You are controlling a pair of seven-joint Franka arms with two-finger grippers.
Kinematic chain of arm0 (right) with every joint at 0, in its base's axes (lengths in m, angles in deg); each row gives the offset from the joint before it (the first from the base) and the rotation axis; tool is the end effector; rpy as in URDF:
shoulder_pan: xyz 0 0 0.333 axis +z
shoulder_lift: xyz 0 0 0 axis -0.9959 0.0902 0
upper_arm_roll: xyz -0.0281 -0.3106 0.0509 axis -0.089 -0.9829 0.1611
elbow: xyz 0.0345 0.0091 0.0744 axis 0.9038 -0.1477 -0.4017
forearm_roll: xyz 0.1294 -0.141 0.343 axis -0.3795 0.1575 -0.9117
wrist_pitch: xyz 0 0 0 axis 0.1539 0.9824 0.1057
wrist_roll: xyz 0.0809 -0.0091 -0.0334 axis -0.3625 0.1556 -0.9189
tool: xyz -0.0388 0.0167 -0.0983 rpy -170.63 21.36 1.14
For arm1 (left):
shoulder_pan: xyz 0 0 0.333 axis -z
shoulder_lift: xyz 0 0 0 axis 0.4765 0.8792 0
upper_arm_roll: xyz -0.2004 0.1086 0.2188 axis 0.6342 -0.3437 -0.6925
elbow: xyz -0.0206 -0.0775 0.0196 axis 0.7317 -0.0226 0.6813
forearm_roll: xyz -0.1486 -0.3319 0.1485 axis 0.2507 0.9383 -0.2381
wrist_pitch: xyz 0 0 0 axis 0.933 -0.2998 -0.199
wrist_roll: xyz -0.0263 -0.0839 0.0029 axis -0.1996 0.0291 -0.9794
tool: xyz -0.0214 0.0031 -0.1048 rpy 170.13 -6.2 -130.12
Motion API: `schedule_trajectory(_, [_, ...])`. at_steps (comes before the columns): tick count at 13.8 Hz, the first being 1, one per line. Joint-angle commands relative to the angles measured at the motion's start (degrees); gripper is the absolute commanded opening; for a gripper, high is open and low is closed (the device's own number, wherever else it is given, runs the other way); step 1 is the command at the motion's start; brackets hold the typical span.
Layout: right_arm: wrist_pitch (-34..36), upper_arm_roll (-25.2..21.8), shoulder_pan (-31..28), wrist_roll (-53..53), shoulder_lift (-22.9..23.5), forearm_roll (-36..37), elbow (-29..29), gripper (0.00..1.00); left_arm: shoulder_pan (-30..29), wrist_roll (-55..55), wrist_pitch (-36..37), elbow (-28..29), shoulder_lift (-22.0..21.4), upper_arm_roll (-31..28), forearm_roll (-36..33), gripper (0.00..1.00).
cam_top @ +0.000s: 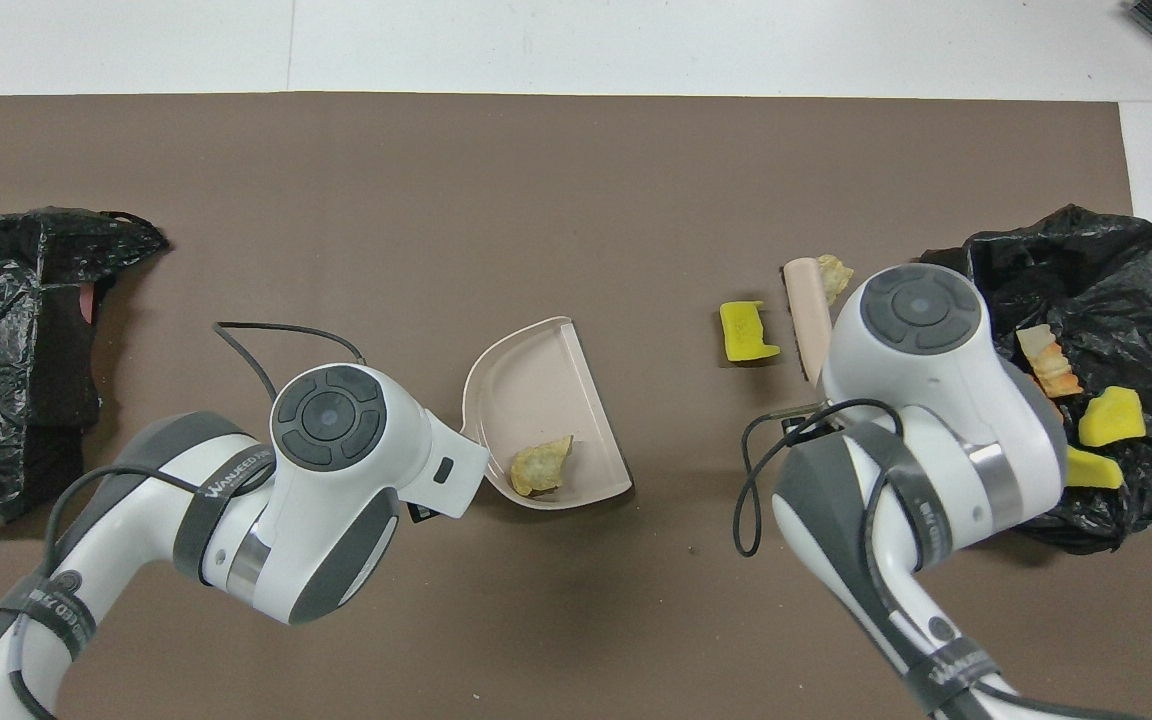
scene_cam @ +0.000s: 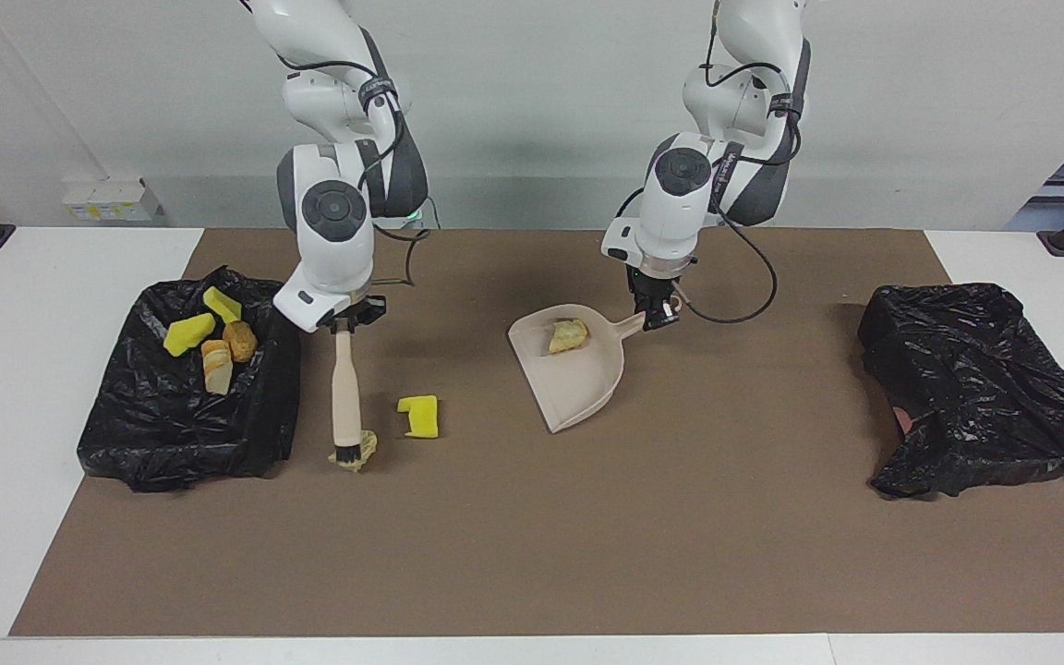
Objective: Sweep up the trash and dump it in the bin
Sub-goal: 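Reach the brush past the far sponge and chunk with the right gripper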
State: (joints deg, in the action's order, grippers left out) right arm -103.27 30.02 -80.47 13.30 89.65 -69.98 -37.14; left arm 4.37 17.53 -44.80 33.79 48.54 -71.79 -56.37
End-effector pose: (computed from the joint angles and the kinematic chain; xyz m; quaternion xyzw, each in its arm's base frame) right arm 0.5552 0.0753 0.3844 0.9773 0.0928 -0.1181 0.1492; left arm 0.4552 -0.2828 0.3737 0.8066 -0.5904 -0.0299 0.0020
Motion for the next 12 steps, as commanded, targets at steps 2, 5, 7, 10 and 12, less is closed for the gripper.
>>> schedule_trajectory(2, [-0.3, 0.8, -2.2, -2.2, 4.3, 4.8, 4.1, 0.0, 1.7, -1.5, 1.1, -2.9, 1.0, -0.3, -3.2, 0.0])
schedule_trajectory(5, [-0.7, 0.8, -2.2, -1.9, 6.9, 4.7, 4.0, 0.0, 1.8, -1.5, 1.5, -4.1, 2.0, -0.2, -4.1, 0.0])
schedule_trajectory(7, [-0.9, 0.9, -1.6, -1.8, 7.6, 3.8, 3.6, 0.0, 1.9, -1.5, 2.9, -4.9, 2.8, -0.2, -4.3, 0.0])
schedule_trajectory(10, [1.7, 1.6, 0.8, -1.8, 7.3, -0.8, 2.7, 0.0, 1.8, -2.0, 3.6, -5.8, 4.0, -0.2, -4.3, 0.0])
schedule_trajectory(12, [3.2, 1.6, 3.3, -1.7, 7.2, -7.8, 2.5, 0.0, 1.9, -3.0, 3.2, -5.5, 4.0, -0.2, -4.4, 0.0])
